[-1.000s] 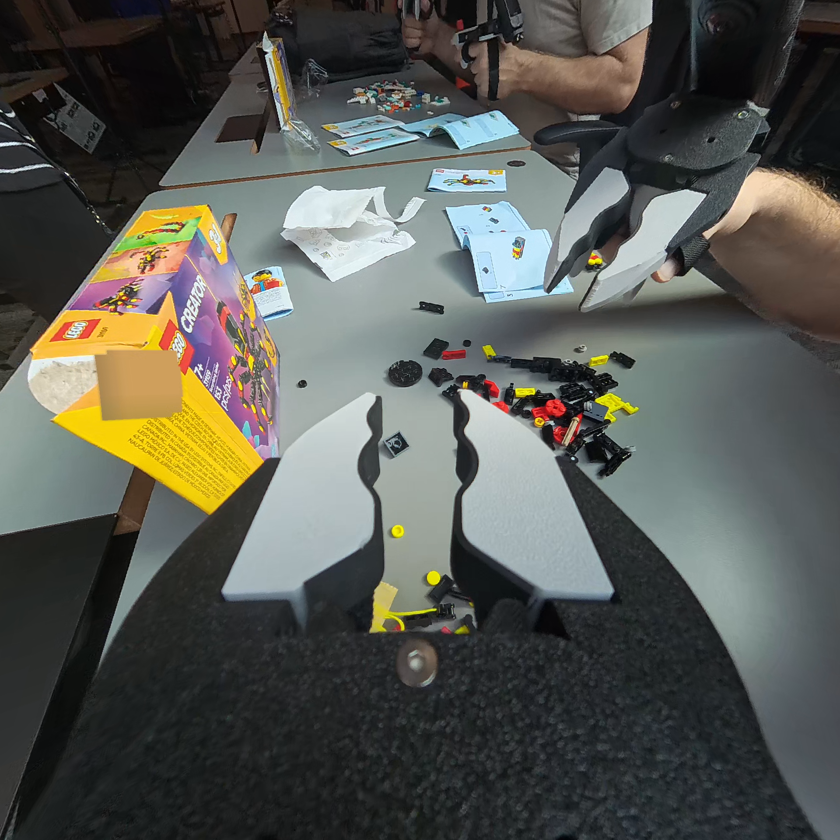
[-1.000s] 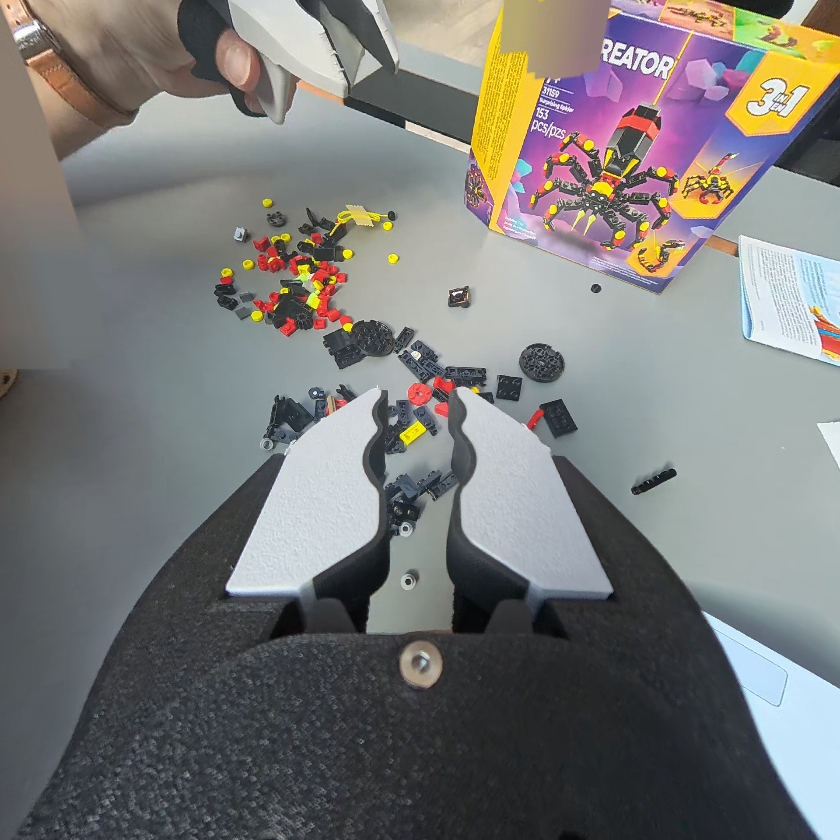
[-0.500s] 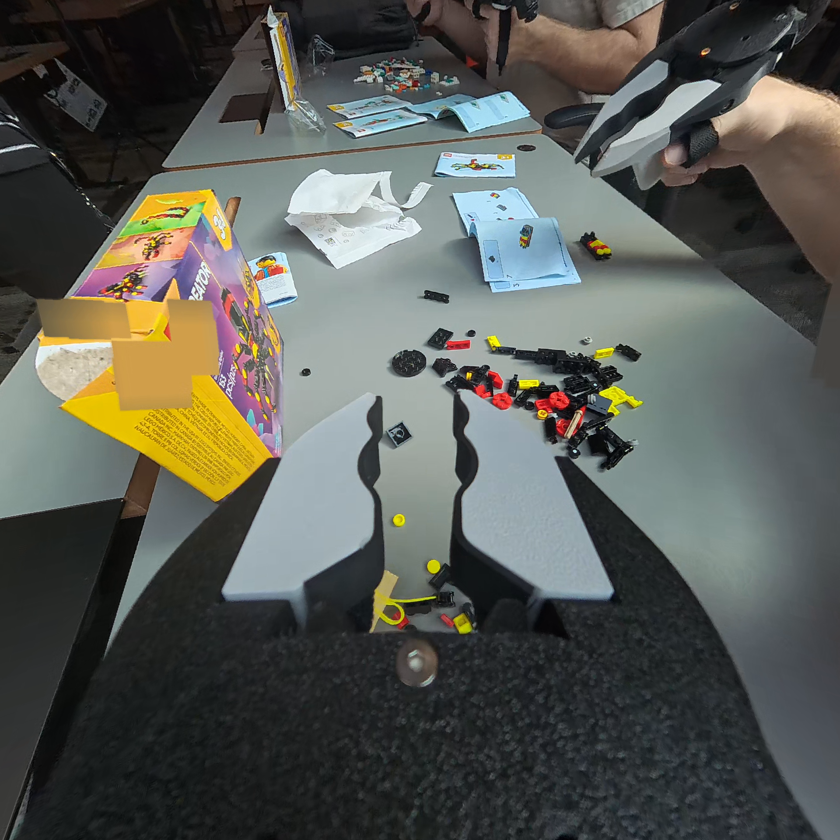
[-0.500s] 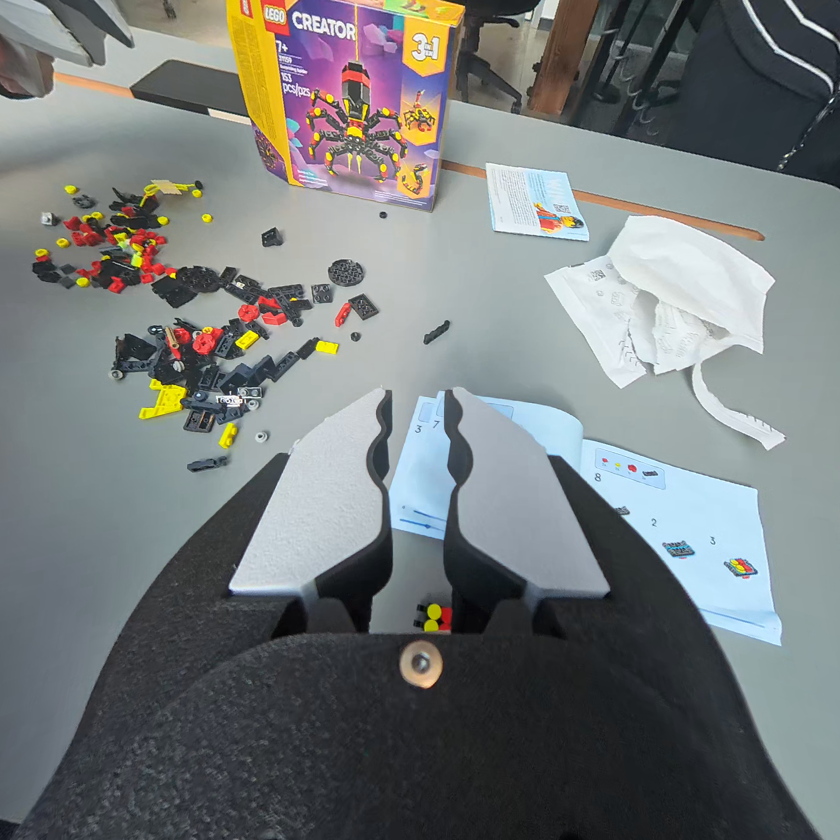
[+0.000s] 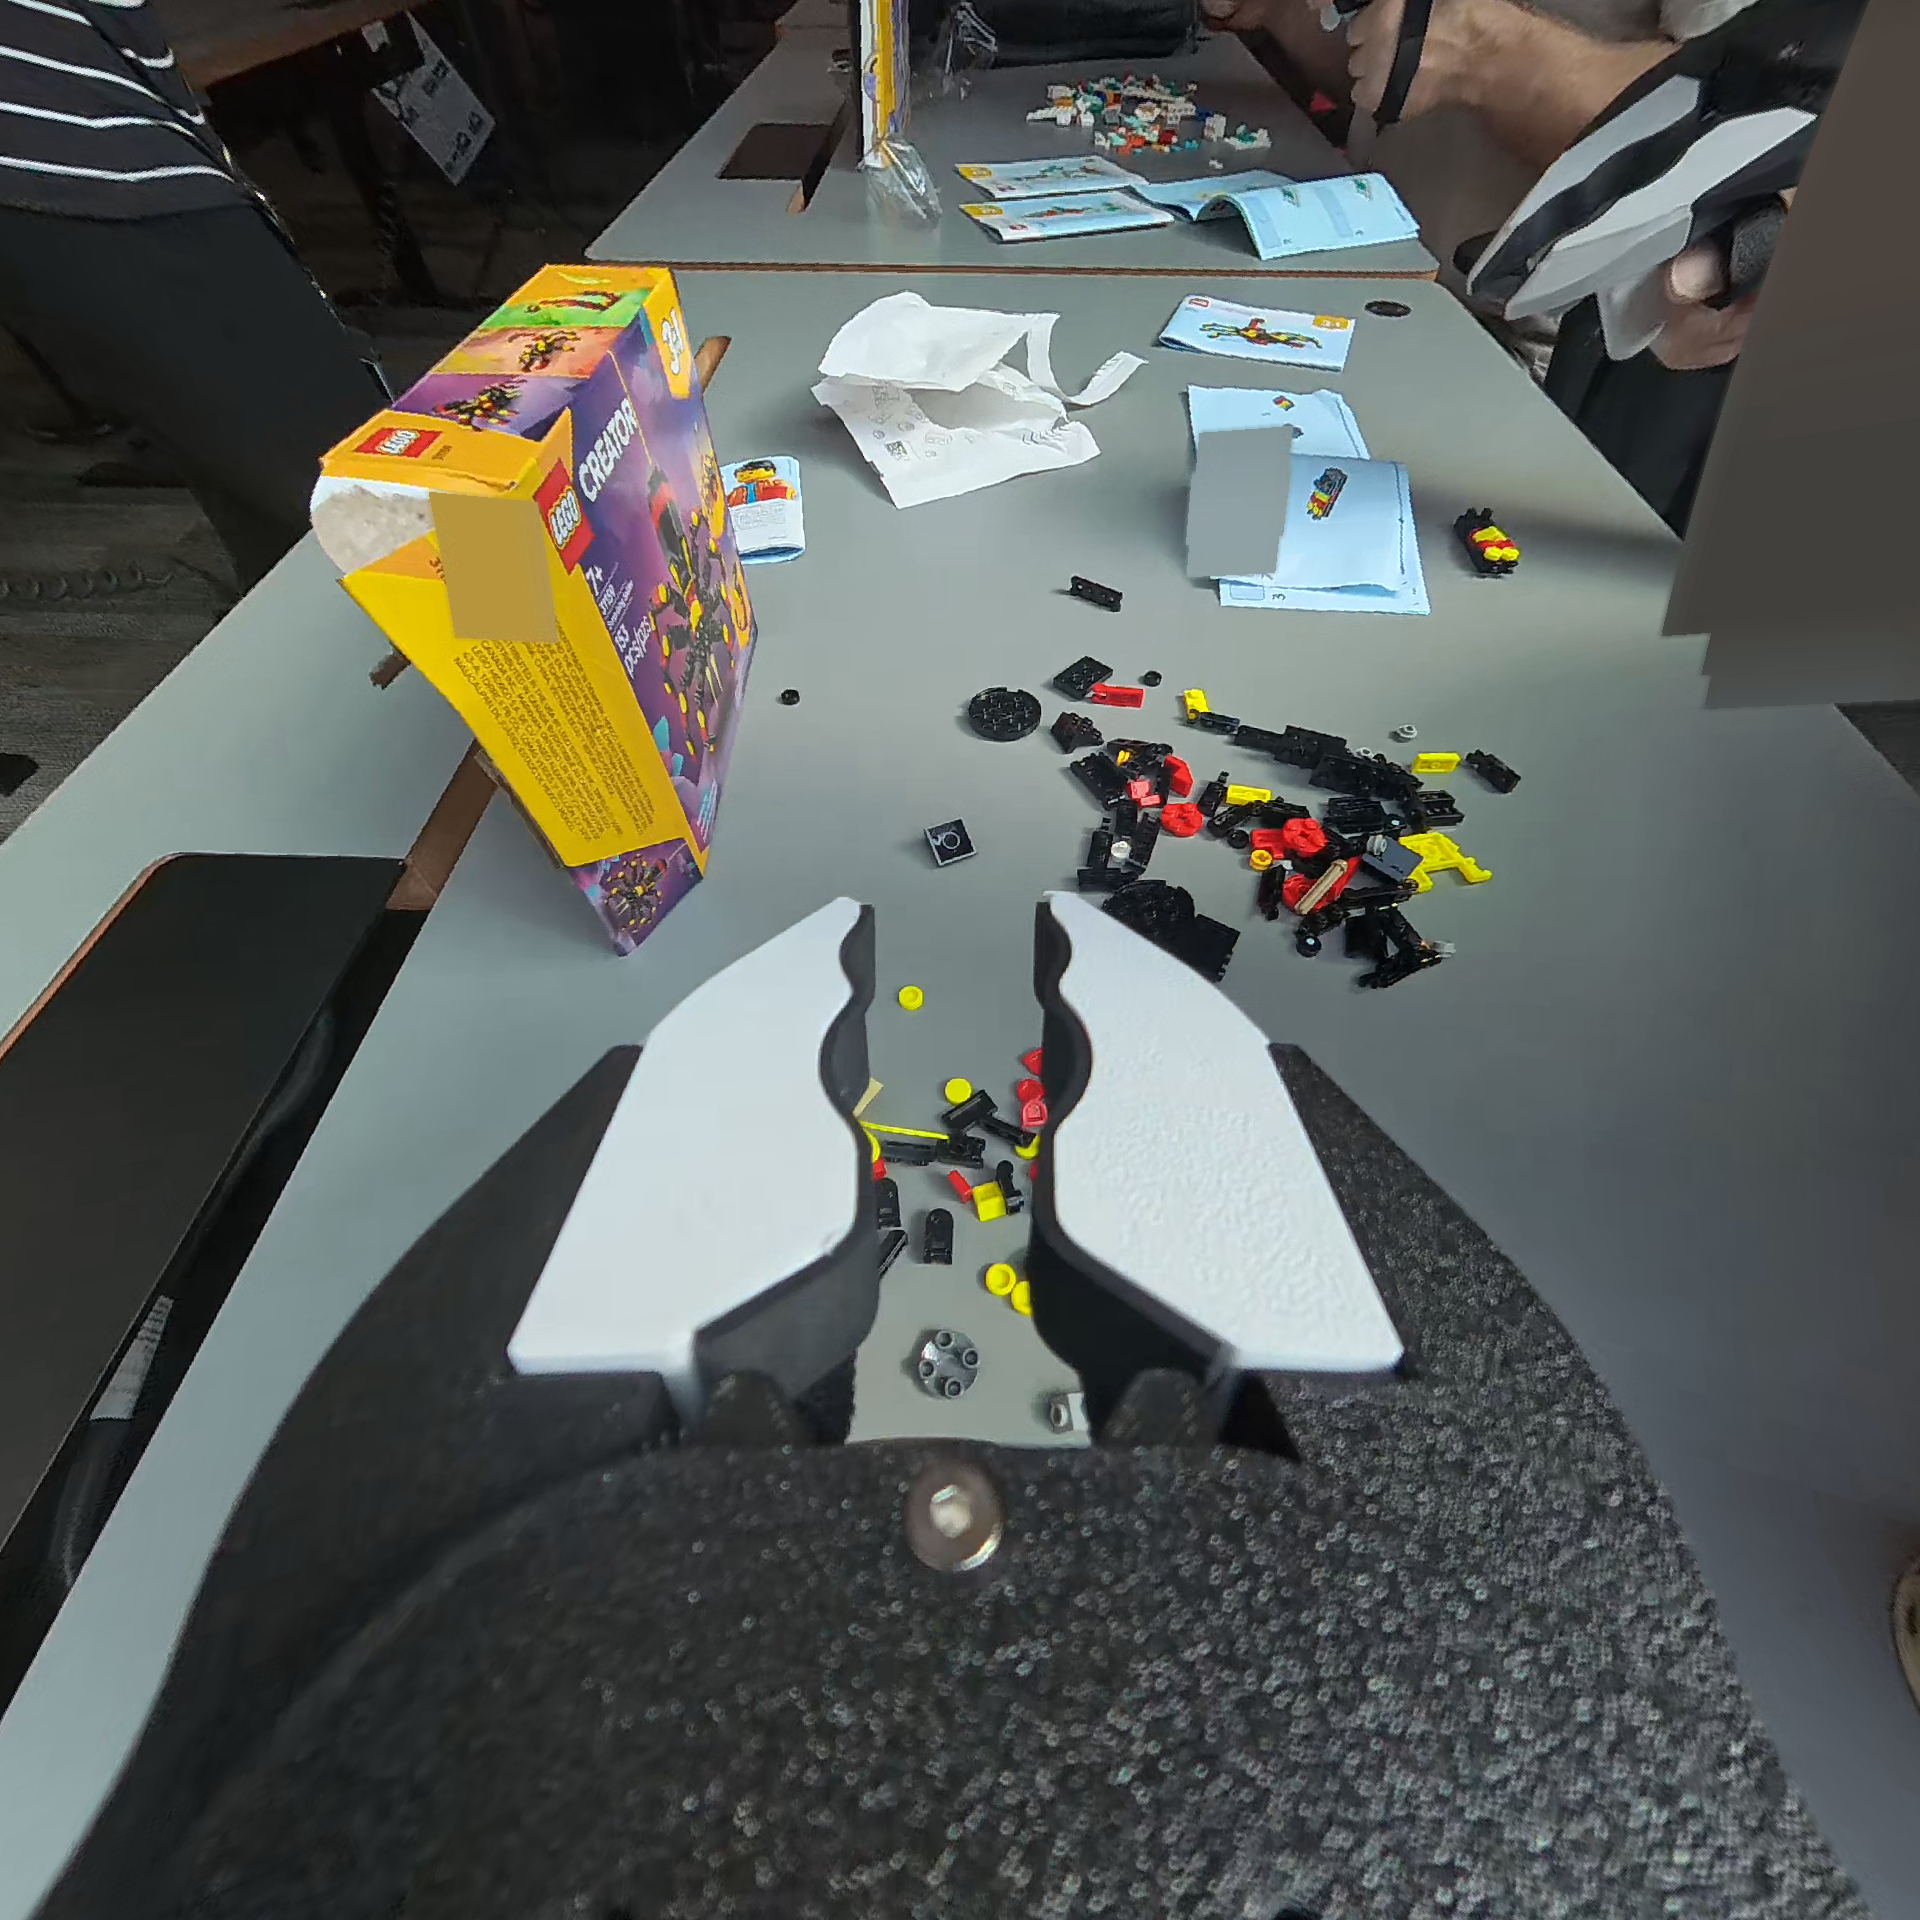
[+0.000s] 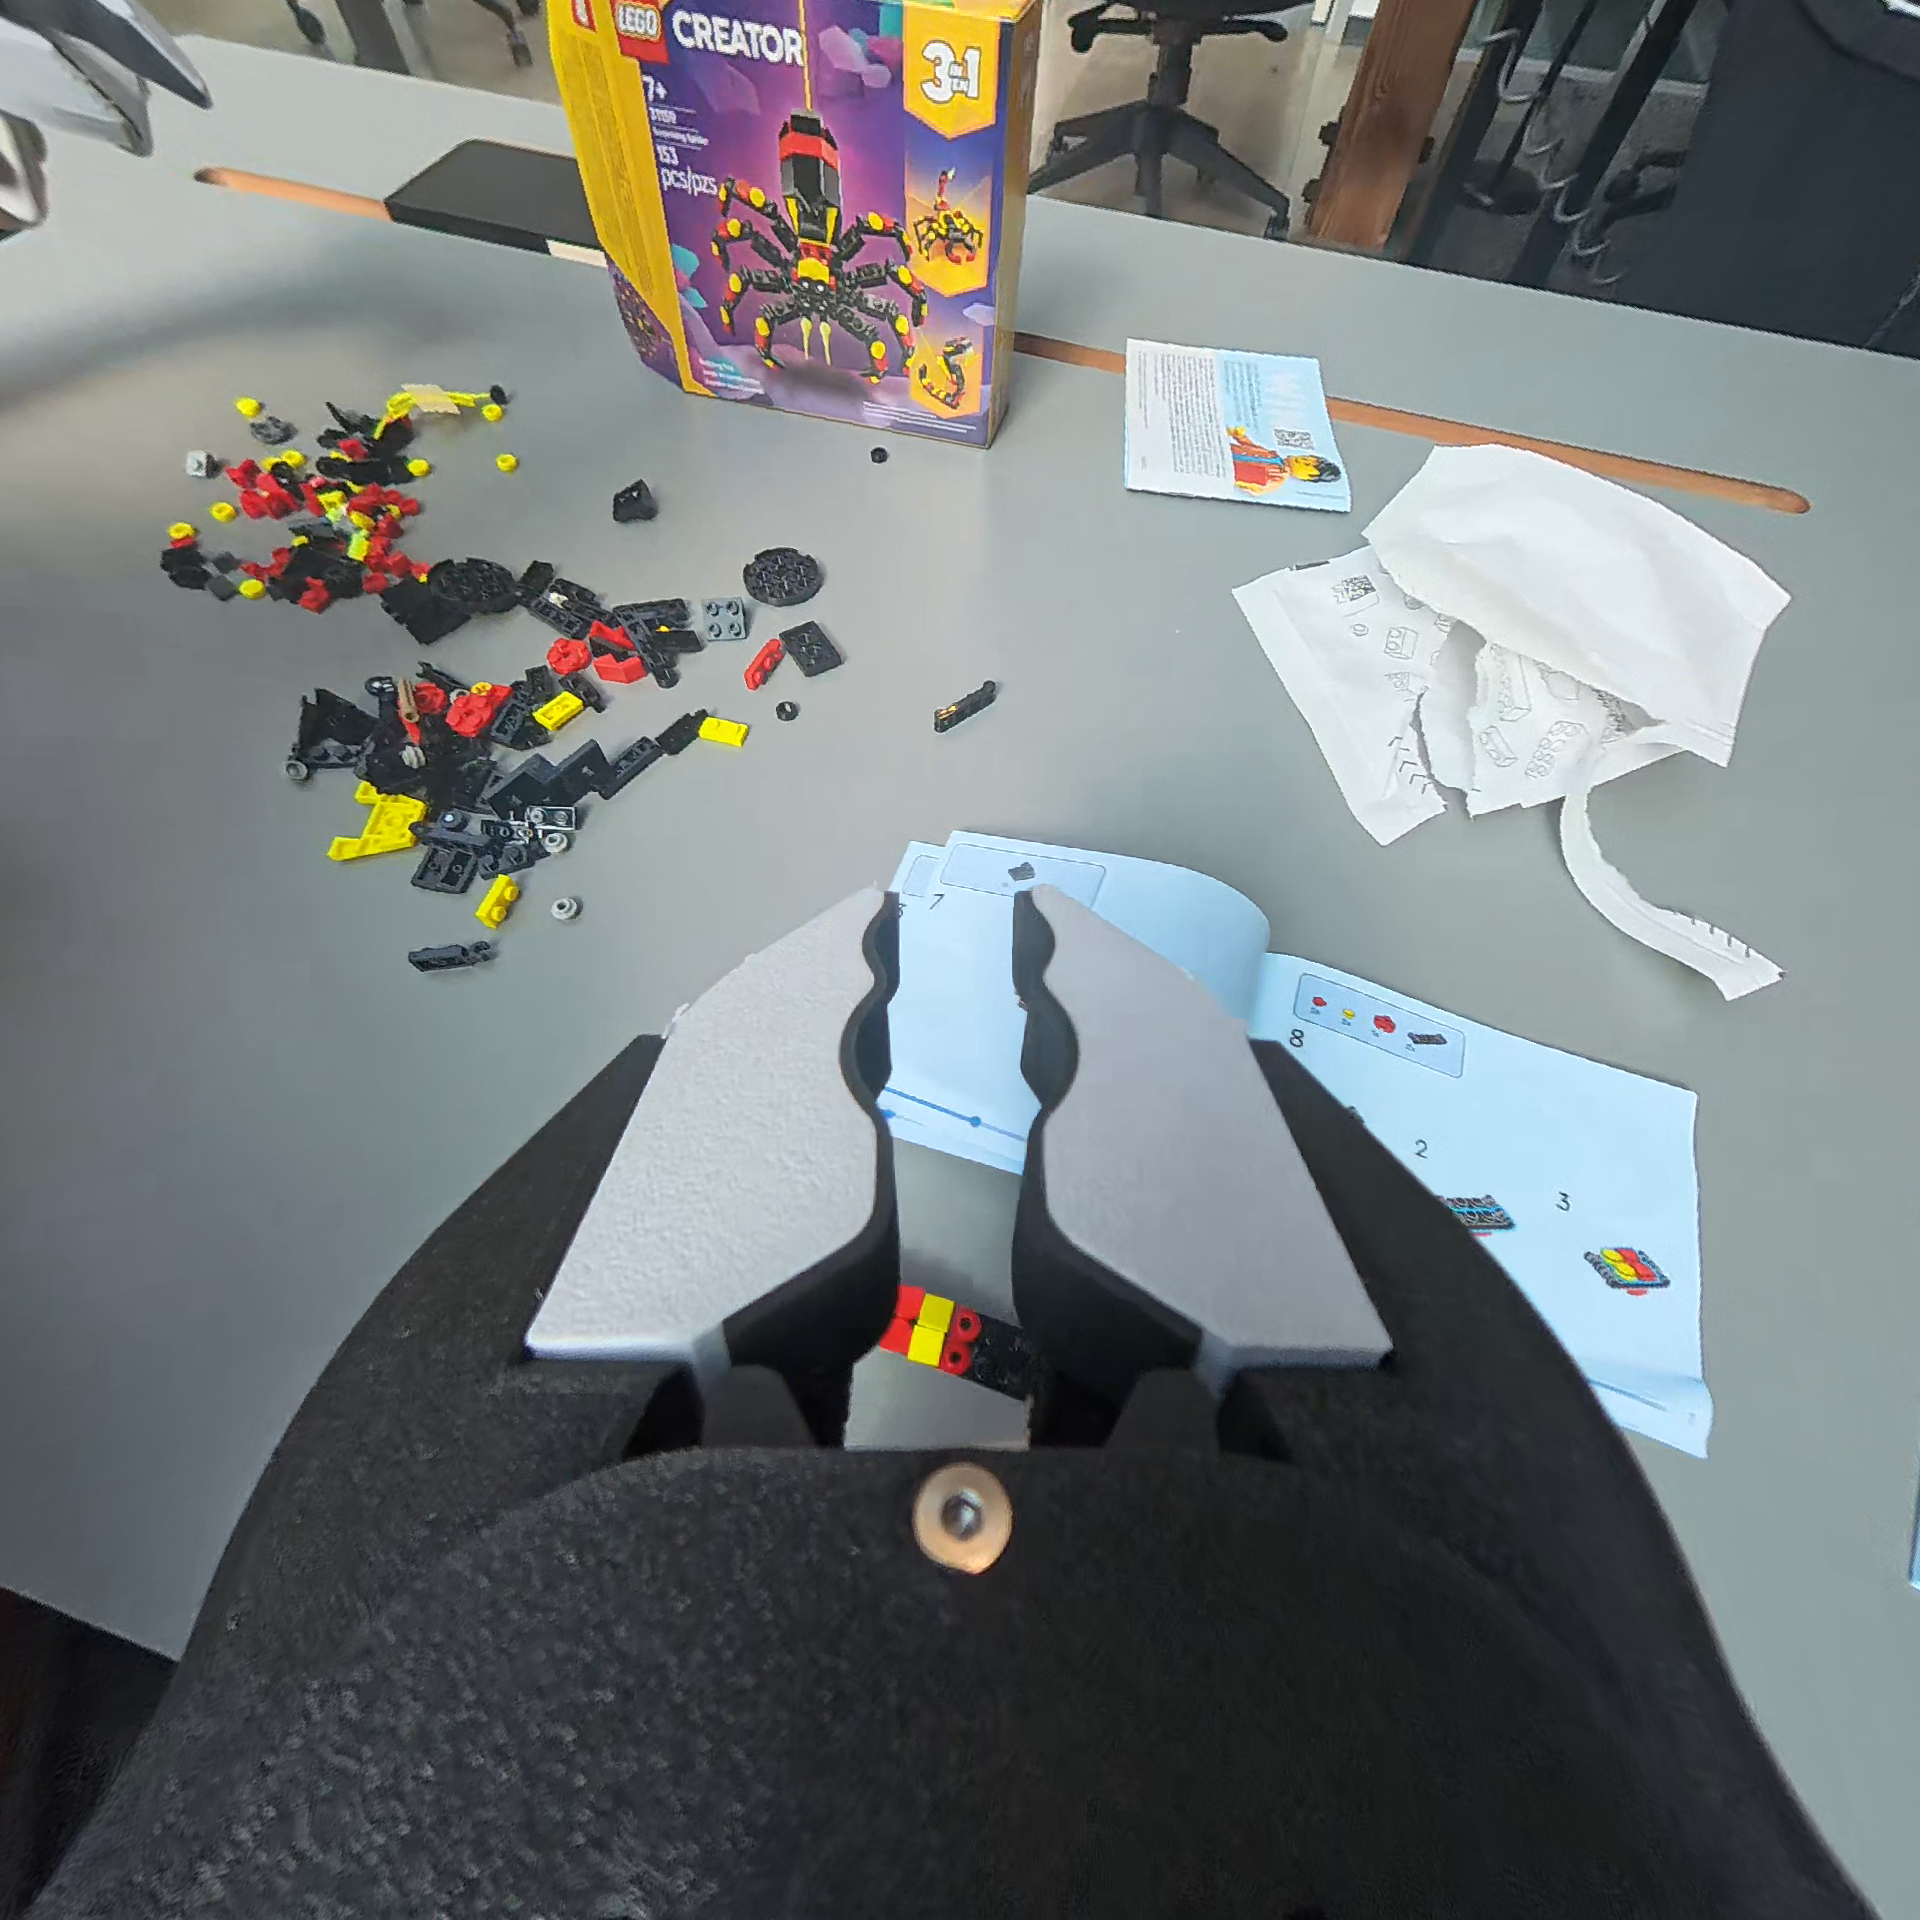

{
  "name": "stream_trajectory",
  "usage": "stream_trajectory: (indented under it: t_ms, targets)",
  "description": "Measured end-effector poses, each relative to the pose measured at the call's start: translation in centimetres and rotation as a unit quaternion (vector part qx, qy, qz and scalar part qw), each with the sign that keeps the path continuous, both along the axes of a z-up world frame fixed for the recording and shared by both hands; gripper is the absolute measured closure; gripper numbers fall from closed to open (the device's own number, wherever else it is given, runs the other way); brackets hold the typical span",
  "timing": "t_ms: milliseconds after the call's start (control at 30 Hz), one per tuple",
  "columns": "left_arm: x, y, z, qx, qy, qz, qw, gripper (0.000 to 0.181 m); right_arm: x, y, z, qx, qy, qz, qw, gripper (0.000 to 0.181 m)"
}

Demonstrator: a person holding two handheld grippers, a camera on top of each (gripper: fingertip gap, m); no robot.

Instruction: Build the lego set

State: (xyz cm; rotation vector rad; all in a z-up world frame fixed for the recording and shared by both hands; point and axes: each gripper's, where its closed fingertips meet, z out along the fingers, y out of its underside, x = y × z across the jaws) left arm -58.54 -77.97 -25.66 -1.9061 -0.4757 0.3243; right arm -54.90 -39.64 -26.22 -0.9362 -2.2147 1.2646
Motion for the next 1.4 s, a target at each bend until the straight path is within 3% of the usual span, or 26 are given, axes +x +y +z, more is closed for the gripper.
stream_trajectory:
  t_ms: [267,433,533,800,933,1067,1167,1233,1400]
  targets:
    - [-1.3,2.4,1.9,0.007,-0.001,-0.025,1.0,0.152,1.6,-10.4,-3.4,0.0,-0.047,0.121,0.991,0.16]
    - [-0.7,3.1,-0.3,-0.036,-0.001,-0.056,0.998,0.152,2.9,-14.4,-6.8,0.048,-0.089,0.149,0.984,0.162]
    - [-0.7,3.0,-0.5,-0.036,-0.006,-0.055,0.998,0.152,2.7,-15.5,-8.3,0.086,-0.098,0.164,0.978,0.162]
    - [-0.5,3.0,0.6,-0.004,-0.007,-0.057,0.998,0.152,2.2,-18.6,-8.8,0.089,-0.09,0.231,0.965,0.168]
    - [-0.6,2.8,0.7,-0.003,-0.009,-0.054,0.998,0.152,1.0,-17.9,-9.4,0.129,-0.087,0.208,0.966,0.167]
    - [-0.6,2.7,1.1,0.003,-0.005,-0.054,0.999,0.152,3.9,-20.3,-8.4,0.062,-0.118,0.272,0.953,0.167]
    - [-0.6,2.8,1.2,0.008,-0.007,-0.055,0.998,0.152,4.7,-20.9,-9.7,0.137,-0.074,0.294,0.943,0.167]
    - [-0.6,2.8,1.1,0.007,-0.01,-0.056,0.998,0.152,5.3,-21.4,-9.7,0.139,-0.07,0.305,0.939,0.167]
    - [-0.6,2.7,1.0,0.005,-0.01,-0.056,0.998,0.152,2.7,-21.1,-9.9,0.15,-0.056,0.251,0.955,0.167]
